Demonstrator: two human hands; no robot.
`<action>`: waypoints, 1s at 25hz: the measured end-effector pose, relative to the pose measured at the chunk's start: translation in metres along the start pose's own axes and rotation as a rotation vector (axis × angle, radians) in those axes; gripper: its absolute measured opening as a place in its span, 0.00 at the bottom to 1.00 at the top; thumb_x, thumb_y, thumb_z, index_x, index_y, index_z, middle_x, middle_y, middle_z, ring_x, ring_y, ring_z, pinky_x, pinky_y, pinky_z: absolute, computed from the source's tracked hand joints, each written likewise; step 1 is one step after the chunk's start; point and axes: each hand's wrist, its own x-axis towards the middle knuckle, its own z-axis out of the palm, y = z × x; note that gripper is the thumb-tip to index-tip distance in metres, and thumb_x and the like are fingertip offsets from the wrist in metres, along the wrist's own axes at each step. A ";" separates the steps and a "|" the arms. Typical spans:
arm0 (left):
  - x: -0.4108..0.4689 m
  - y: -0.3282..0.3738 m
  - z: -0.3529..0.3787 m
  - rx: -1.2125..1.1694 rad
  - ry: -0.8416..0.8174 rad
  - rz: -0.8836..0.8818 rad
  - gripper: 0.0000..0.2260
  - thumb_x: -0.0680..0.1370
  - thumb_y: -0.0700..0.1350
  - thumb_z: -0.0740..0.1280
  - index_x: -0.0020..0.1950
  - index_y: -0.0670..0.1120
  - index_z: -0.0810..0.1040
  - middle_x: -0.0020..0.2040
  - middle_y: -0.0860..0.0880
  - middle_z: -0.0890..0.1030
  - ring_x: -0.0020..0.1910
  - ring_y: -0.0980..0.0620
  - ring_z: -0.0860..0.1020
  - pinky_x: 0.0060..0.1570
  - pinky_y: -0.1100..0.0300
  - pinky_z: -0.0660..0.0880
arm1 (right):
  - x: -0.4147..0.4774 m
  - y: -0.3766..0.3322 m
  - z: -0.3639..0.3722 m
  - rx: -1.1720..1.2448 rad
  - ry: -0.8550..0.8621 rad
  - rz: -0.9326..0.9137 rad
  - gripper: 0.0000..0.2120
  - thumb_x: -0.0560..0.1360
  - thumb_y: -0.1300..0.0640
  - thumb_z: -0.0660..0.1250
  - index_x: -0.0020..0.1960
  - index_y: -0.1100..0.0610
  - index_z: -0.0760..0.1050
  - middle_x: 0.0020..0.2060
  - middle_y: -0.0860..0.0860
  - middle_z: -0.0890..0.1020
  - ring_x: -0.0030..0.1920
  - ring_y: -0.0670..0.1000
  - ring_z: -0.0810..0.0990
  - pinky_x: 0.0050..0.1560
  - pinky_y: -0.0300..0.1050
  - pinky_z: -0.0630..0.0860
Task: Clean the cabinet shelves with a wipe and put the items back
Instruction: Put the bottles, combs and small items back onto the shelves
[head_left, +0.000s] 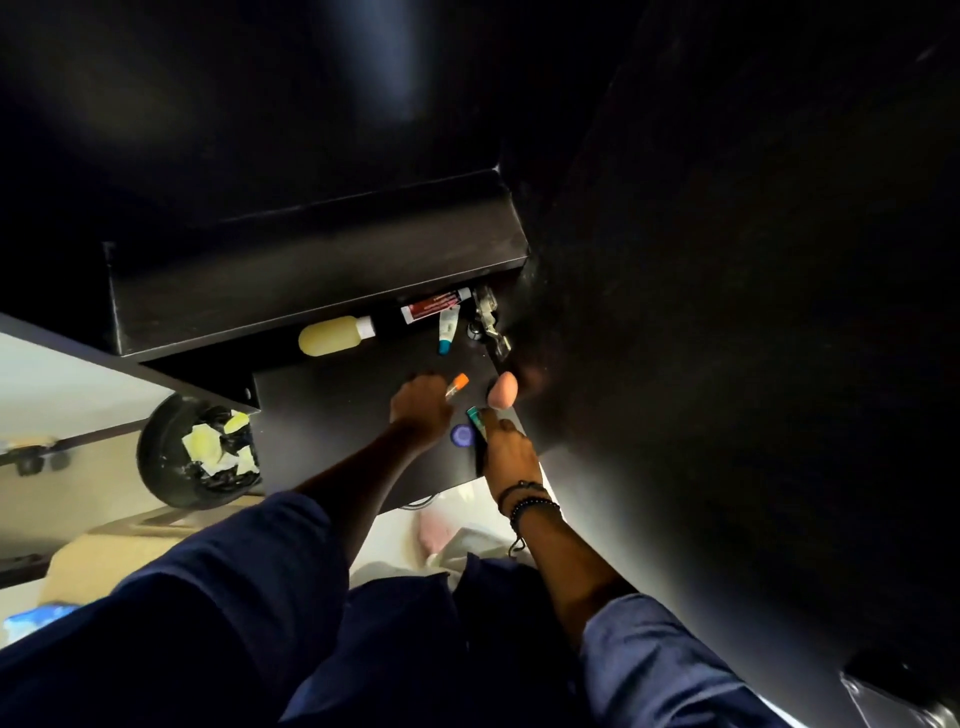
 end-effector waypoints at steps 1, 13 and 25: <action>0.001 0.000 0.004 0.005 0.002 -0.004 0.09 0.78 0.43 0.62 0.55 0.41 0.76 0.56 0.39 0.79 0.57 0.37 0.77 0.53 0.49 0.74 | -0.001 0.000 -0.002 0.007 0.003 0.007 0.21 0.78 0.62 0.58 0.70 0.51 0.65 0.55 0.59 0.79 0.53 0.62 0.79 0.51 0.52 0.76; -0.086 -0.029 -0.042 -0.344 0.317 0.011 0.15 0.76 0.42 0.65 0.61 0.45 0.71 0.51 0.43 0.81 0.49 0.40 0.81 0.44 0.53 0.75 | -0.031 -0.047 -0.052 0.361 0.276 -0.161 0.15 0.72 0.64 0.64 0.58 0.55 0.76 0.56 0.55 0.80 0.51 0.58 0.81 0.51 0.49 0.79; -0.125 -0.056 -0.182 -0.602 0.923 0.155 0.12 0.78 0.43 0.64 0.61 0.51 0.69 0.46 0.51 0.78 0.46 0.53 0.80 0.47 0.50 0.79 | 0.015 -0.214 -0.156 0.937 0.378 -0.384 0.18 0.71 0.69 0.69 0.59 0.57 0.75 0.51 0.55 0.81 0.45 0.50 0.83 0.42 0.38 0.81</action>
